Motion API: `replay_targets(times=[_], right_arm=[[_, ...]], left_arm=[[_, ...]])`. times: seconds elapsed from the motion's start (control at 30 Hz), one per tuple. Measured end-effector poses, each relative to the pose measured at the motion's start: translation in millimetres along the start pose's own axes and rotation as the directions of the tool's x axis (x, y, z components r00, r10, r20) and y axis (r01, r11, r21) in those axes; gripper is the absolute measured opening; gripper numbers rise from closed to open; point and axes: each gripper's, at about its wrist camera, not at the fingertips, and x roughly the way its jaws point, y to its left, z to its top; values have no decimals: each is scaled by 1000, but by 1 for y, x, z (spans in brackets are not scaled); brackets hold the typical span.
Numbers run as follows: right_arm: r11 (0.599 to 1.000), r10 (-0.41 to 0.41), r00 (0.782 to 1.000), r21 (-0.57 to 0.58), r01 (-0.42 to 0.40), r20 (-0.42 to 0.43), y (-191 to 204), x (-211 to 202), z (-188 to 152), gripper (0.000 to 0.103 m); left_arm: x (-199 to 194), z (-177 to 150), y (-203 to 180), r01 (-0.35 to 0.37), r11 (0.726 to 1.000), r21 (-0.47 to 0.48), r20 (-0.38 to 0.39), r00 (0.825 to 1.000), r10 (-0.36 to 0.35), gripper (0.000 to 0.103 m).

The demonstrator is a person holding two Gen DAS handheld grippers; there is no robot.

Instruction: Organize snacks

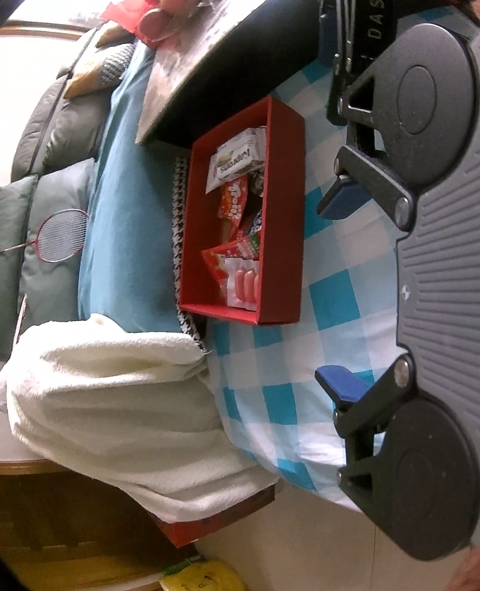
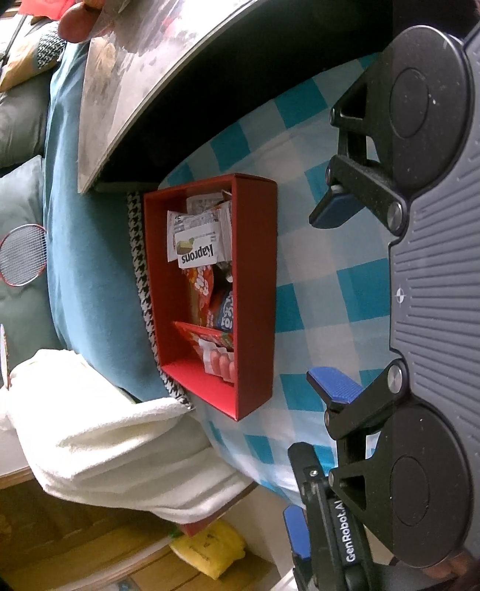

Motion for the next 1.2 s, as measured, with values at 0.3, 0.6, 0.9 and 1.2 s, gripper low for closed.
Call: replay_targets(times=[0.3,0.6,0.9,1.2], right_arm=[[1000,8,1000,-25,-8,-5,7,-1,-2,87],[1000,7,1000,-23,-7,3,6,-3,-2,87],[1000,13,1000,-19,-12,6,6,-4,-2,87],[1000,14,1000,-23,-13,4,7,-4,-3,87]], left_arm=[[-10,-2,-2,-46,999,24,66,997,44,87],[-8,-3,-4,-13,999,38,48,999,11,88],[-6,-4,-3,14,1000,19,22,1000,-14,88],[-5,-6,-5,2,1000,22,36,999,-3,88]])
